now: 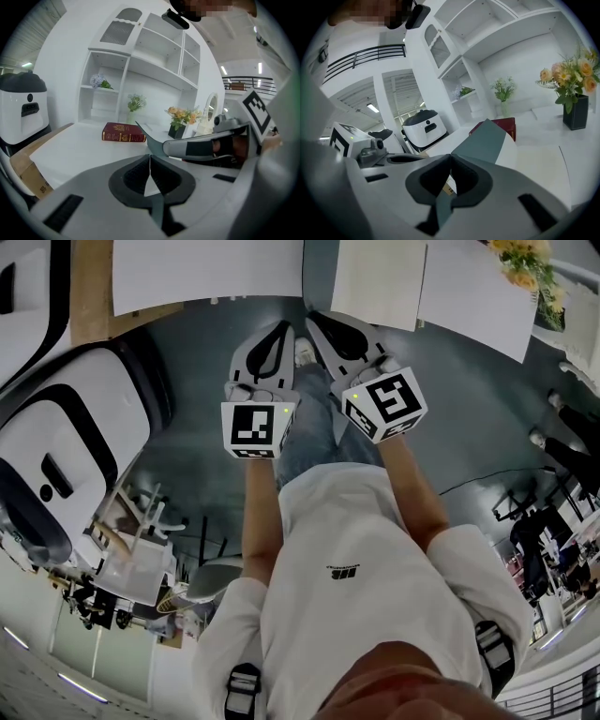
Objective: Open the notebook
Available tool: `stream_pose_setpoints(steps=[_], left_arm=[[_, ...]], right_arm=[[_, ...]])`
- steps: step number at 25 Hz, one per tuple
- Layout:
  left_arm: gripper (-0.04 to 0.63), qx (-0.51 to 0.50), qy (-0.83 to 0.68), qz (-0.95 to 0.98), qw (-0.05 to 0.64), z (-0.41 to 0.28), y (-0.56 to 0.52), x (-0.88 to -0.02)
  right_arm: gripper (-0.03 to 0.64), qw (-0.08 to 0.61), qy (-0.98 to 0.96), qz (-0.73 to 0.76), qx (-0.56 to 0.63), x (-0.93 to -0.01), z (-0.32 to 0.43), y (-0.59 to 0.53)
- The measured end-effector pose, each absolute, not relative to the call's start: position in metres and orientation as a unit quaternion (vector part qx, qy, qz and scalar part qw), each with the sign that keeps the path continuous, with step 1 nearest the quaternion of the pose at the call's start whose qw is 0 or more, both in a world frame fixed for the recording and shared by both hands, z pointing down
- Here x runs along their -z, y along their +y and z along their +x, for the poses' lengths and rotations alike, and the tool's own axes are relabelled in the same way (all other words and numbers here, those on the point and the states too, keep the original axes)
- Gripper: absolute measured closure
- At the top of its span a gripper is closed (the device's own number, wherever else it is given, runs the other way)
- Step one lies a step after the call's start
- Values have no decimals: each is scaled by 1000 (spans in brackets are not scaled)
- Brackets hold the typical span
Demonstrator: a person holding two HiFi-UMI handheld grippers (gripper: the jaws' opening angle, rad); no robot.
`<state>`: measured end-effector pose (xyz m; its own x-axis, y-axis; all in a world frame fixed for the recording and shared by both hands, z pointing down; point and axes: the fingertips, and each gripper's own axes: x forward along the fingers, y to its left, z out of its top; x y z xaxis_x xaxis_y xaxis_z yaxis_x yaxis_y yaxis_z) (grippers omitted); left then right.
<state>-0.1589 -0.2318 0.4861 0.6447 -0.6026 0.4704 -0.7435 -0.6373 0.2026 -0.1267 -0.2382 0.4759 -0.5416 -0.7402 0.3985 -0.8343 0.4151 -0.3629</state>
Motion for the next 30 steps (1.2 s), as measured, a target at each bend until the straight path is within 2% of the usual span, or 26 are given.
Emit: stream_pose_setpoints(steps=[30], left_arm=[[595, -181, -429, 856, 223, -216, -261, -526]], right_arm=[[612, 147, -846, 417, -299, -536, -188, -264]])
